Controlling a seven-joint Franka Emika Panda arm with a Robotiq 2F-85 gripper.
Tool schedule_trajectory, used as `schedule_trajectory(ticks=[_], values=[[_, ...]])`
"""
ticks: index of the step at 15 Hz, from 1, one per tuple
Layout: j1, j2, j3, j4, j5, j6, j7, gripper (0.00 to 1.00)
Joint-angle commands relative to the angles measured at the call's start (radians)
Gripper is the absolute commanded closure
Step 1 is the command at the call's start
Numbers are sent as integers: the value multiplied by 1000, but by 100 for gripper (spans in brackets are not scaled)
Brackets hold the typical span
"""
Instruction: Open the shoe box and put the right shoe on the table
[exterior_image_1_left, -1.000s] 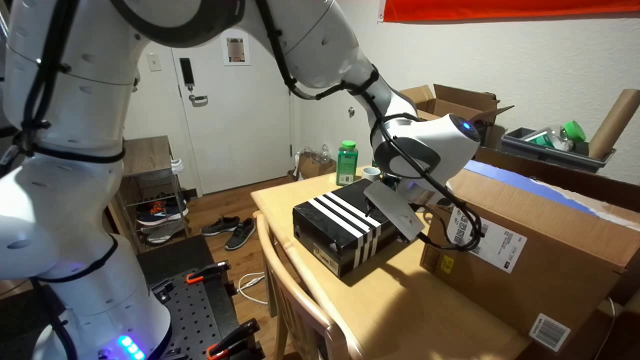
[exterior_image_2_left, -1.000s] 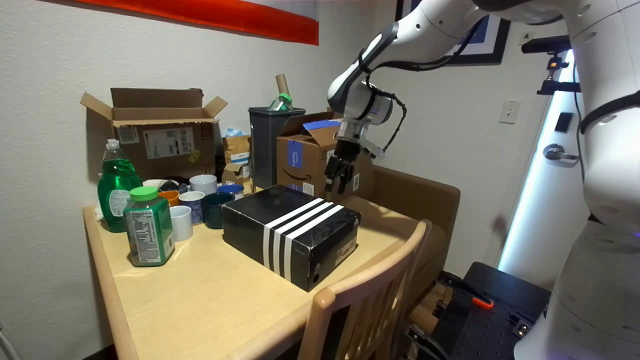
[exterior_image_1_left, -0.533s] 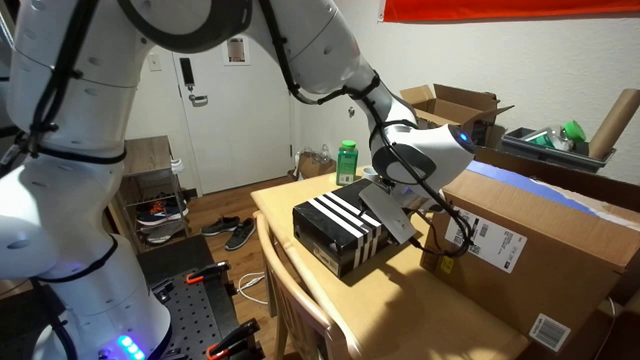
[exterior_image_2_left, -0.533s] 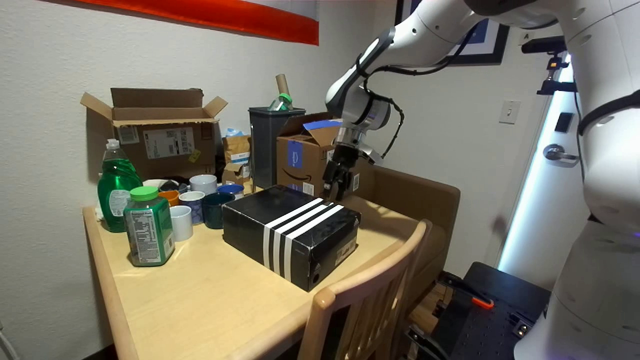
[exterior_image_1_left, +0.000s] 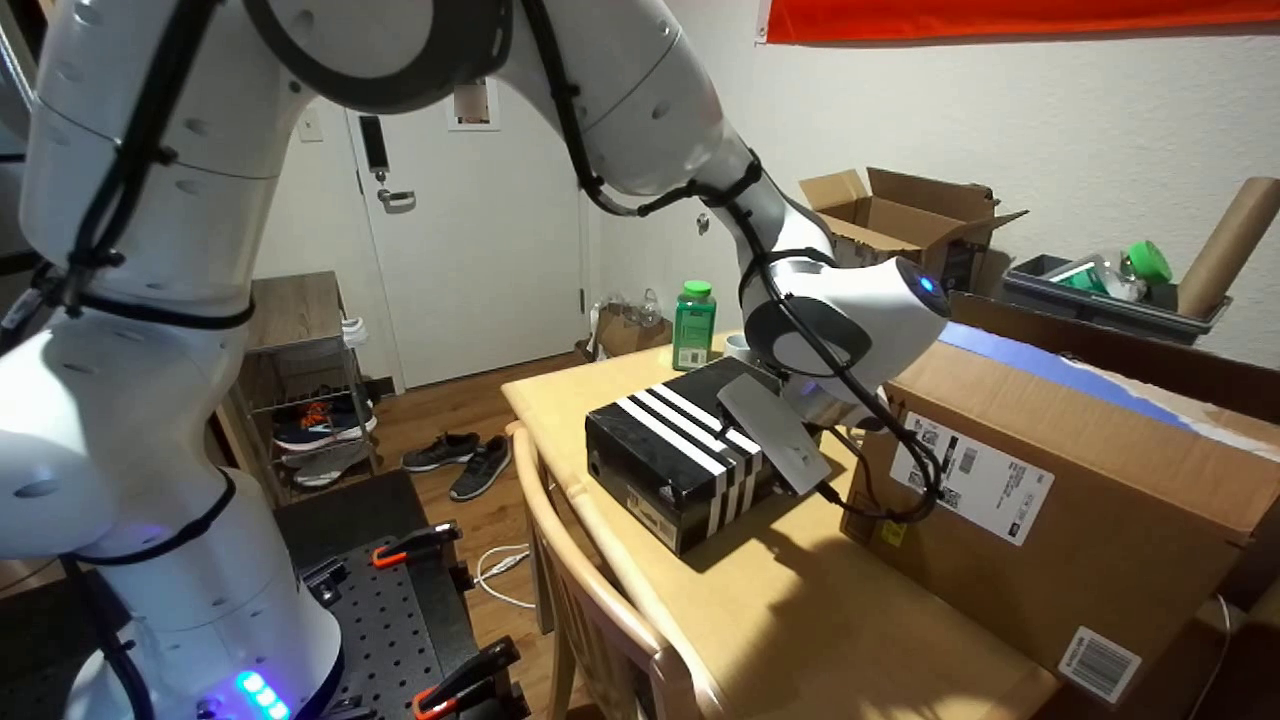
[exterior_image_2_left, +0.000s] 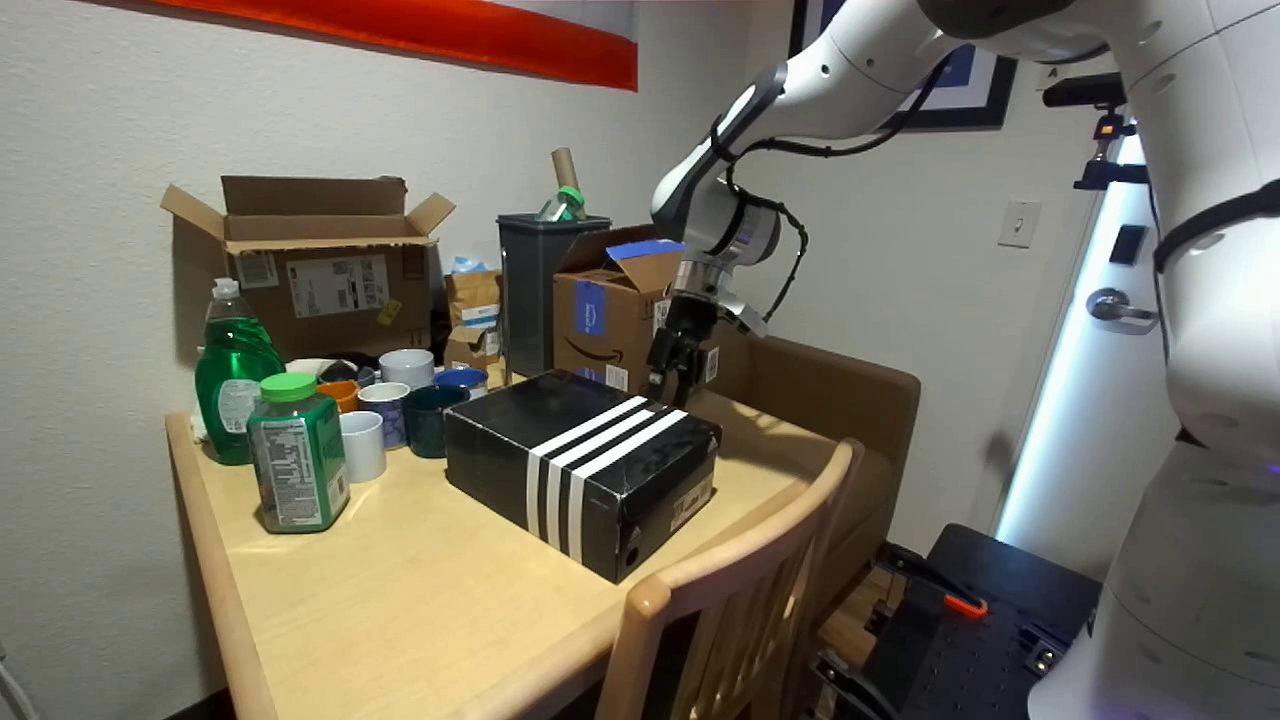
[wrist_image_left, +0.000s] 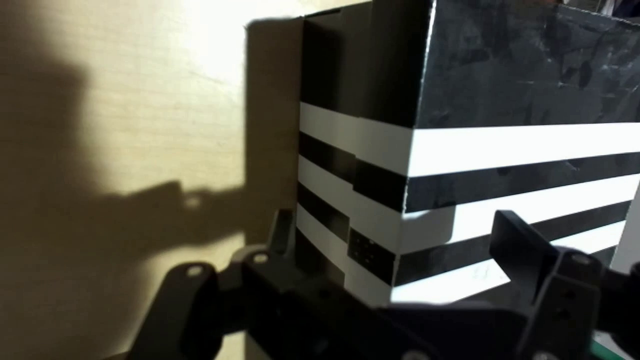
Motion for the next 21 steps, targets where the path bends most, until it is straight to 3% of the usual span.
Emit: schedule_trajectory(ticks=[1,21], values=[[-11,-25,-2,-11,6,2,1,0],[-17,96,27,93,9,-115,9,0]])
